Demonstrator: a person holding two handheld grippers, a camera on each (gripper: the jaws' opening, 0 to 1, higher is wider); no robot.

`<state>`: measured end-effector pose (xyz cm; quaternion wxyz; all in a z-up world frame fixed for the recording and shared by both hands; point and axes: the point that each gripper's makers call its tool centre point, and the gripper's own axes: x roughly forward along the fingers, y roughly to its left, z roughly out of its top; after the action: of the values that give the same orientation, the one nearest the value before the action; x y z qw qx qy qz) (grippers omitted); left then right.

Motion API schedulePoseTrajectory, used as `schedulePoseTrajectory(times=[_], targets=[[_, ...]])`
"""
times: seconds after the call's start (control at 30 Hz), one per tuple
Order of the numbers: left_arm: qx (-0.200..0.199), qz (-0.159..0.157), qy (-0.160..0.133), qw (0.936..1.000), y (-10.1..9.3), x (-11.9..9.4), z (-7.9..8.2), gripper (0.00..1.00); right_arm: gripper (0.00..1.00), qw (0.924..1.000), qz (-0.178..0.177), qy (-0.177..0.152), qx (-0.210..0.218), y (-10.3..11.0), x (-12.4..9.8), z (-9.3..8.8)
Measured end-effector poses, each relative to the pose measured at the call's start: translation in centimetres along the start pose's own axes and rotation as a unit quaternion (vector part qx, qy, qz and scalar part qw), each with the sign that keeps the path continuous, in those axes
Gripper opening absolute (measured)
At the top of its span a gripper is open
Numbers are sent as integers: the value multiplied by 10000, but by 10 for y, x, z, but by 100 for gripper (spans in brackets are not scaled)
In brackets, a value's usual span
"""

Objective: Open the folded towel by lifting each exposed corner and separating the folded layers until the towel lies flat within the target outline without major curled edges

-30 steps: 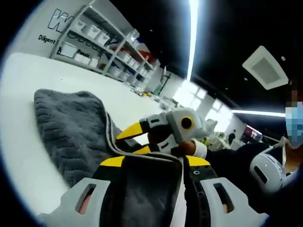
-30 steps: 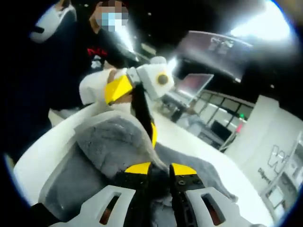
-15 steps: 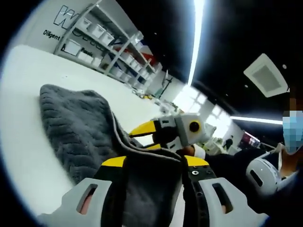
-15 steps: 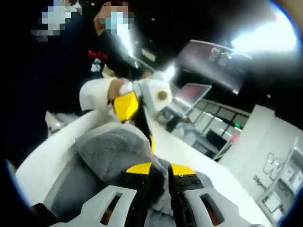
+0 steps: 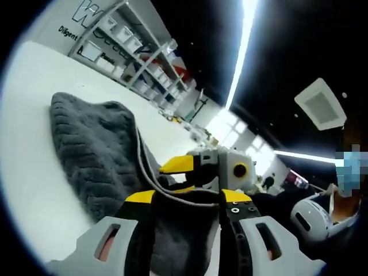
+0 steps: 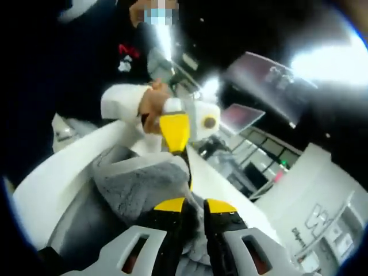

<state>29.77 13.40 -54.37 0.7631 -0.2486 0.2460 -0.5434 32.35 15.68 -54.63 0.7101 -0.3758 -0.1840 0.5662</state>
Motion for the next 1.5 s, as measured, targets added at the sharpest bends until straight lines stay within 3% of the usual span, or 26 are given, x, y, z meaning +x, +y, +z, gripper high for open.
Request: schedulePoseTrajectory(times=[0.3,0.4,0.5,0.87,1.13,1.5], targets=[[-260,-54,-93,9996,2,-4,-1,39,9,9992,-115,65,-368,1,3,3],[-382,19,-152,9992,10,-6,5,35,13,9998,-93,-146,-27,1,3,9],[-473,78,-133,9988,22,-11,12,33,14,9999,-100,-136,16,0,4,9],[-643,111,-120,9978,34,-13,19,30,21,9979,35,-182,613,1,7,7],[-608,296,-86,9977,39,-10,15,23,31,9964,-2,-390,756,0,7,15],[-448,484,28,9978,43,-6,9,19,39,9950,23,-344,935,1,11,13]])
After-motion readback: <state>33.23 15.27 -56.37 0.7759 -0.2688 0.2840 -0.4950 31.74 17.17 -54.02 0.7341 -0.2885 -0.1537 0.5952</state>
